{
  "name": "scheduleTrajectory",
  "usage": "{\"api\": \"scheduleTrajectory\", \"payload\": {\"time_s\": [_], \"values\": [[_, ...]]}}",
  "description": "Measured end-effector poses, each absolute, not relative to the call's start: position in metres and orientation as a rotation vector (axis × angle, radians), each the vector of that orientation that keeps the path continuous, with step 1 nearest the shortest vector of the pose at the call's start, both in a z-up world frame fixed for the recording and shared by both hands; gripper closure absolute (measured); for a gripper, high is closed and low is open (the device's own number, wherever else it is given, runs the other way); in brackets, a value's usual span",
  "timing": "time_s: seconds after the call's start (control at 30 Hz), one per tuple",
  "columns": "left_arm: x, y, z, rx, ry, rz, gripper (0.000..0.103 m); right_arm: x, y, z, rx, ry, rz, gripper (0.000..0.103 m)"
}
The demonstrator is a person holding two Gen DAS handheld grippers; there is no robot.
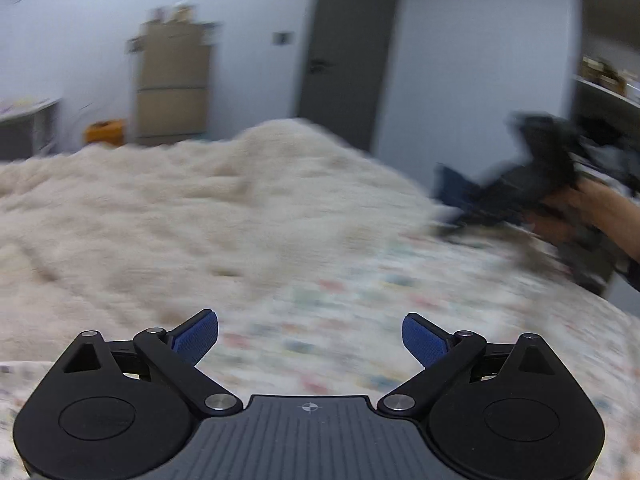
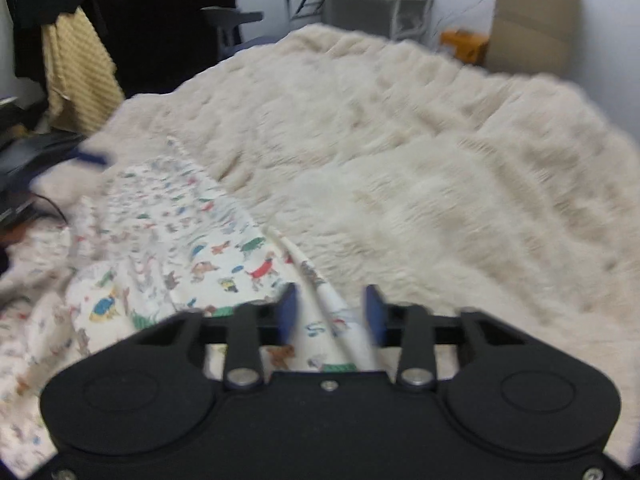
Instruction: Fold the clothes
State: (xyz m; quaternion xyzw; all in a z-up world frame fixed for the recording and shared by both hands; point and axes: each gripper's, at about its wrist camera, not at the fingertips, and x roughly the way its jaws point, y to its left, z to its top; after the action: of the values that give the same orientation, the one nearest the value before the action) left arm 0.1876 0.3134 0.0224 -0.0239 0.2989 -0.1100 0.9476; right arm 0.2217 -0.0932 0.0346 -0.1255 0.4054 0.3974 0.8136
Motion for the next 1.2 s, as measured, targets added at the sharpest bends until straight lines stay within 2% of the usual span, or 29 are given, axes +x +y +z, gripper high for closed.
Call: {"api": "scheduleTrajectory", "payload": {"time_s": [0.1,0.17,0.33,0.43,0.5,0.53,0.57,0.6,0.67,0.9,1.03,1.1,1.17,1.2], "values": [[0.239,0.371,-0.003,0.01,0.74,0.046,0.006,0.226,-0.101,0.036,-0.246,0.881,0.901,0.103],[0.257,0.403,-0.019,-0.01,0.795,0.184,0.009,0.223,-0.119,0.05,-0.172,0.826,0.916,0.103],[0.267,0.492,-0.058,-0.292,0.826,0.529,0.01,0.219,-0.137,0.063,-0.108,0.762,0.935,0.103],[0.265,0.504,-0.069,-0.368,0.814,0.54,0.01,0.217,-0.138,0.061,-0.129,0.769,0.942,0.103],[0.264,0.511,-0.076,-0.416,0.805,0.543,0.024,0.219,-0.138,0.059,-0.131,0.778,0.935,0.103],[0.264,0.515,-0.08,-0.44,0.801,0.545,0.047,0.219,-0.138,0.059,-0.13,0.78,0.933,0.103],[0.263,0.519,-0.084,-0.464,0.796,0.546,0.081,0.219,-0.137,0.059,-0.129,0.782,0.932,0.103],[0.263,0.519,-0.085,-0.496,0.801,0.525,0.091,0.218,-0.137,0.059,-0.129,0.782,0.931,0.103],[0.26,0.519,-0.082,-0.539,0.789,0.507,0.096,0.219,-0.135,0.059,-0.135,0.777,0.93,0.103],[0.237,0.549,-0.008,-0.682,0.511,0.558,0.097,0.221,-0.136,0.073,-0.111,0.706,0.894,0.103],[0.247,0.542,0.045,-0.612,0.406,0.622,0.097,0.234,-0.133,0.079,-0.102,0.67,0.831,0.103],[0.26,0.533,0.059,-0.564,0.401,0.665,0.088,0.239,-0.125,0.076,-0.156,0.665,0.765,0.103],[0.281,0.52,0.071,-0.482,0.421,0.735,0.059,0.244,-0.115,0.065,-0.215,0.704,0.685,0.102],[0.288,0.513,0.067,-0.452,0.457,0.73,0.049,0.244,-0.113,0.06,-0.242,0.711,0.646,0.101]]}}
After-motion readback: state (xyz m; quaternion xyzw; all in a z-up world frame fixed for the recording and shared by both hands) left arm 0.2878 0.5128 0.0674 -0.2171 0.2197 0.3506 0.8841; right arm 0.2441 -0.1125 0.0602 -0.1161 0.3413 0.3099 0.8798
